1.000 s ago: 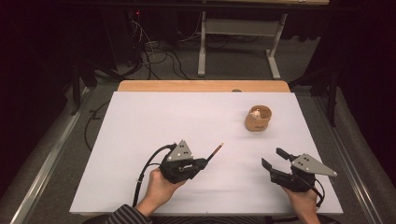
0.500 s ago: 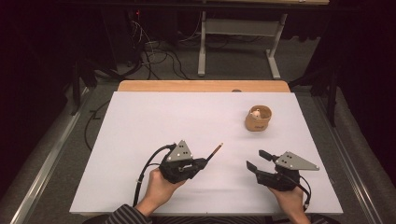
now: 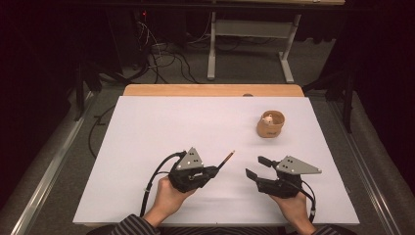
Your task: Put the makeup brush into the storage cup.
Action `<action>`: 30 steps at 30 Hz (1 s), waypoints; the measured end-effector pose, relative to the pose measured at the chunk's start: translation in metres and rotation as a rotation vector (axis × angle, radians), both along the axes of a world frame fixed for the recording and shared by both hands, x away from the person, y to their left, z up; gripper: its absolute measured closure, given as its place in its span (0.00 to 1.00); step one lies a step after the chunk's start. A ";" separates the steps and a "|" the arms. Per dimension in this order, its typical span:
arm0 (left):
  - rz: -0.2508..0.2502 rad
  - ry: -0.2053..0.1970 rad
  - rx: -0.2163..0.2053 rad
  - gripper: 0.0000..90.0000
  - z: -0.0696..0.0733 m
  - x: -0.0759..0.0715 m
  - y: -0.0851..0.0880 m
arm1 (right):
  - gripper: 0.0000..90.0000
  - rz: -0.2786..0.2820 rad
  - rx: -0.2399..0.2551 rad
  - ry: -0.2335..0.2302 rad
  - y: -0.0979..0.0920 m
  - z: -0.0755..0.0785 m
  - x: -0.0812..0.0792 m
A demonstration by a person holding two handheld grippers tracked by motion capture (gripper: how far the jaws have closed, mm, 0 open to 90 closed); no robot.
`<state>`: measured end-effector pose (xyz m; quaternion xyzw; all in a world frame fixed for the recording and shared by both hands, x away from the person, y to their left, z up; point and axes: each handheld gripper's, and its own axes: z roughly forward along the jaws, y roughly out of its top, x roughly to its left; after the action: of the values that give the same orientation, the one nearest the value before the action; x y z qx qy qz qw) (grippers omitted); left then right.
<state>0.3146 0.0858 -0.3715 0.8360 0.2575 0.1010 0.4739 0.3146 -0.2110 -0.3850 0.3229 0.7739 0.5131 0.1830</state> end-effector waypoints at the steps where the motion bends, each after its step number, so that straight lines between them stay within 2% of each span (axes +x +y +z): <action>1: 0.000 0.000 0.000 0.93 0.000 0.000 -0.001 | 0.42 0.003 0.007 0.005 0.002 0.001 0.000; 18: -0.004 -0.010 0.008 0.93 -0.001 -0.001 -0.006 | 0.45 0.070 0.036 0.011 0.024 0.008 0.004; 20: -0.005 -0.012 0.008 0.93 -0.002 -0.001 -0.007 | 0.46 0.093 0.061 0.035 0.030 0.009 0.006; 30: -0.007 -0.015 0.006 0.93 -0.002 -0.002 -0.007 | 0.51 0.139 0.078 0.039 0.044 0.011 0.007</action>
<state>0.3128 0.0784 -0.3733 0.8376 0.2508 0.1065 0.4735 0.3221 -0.1675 -0.3739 0.2850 0.7773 0.5481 0.1191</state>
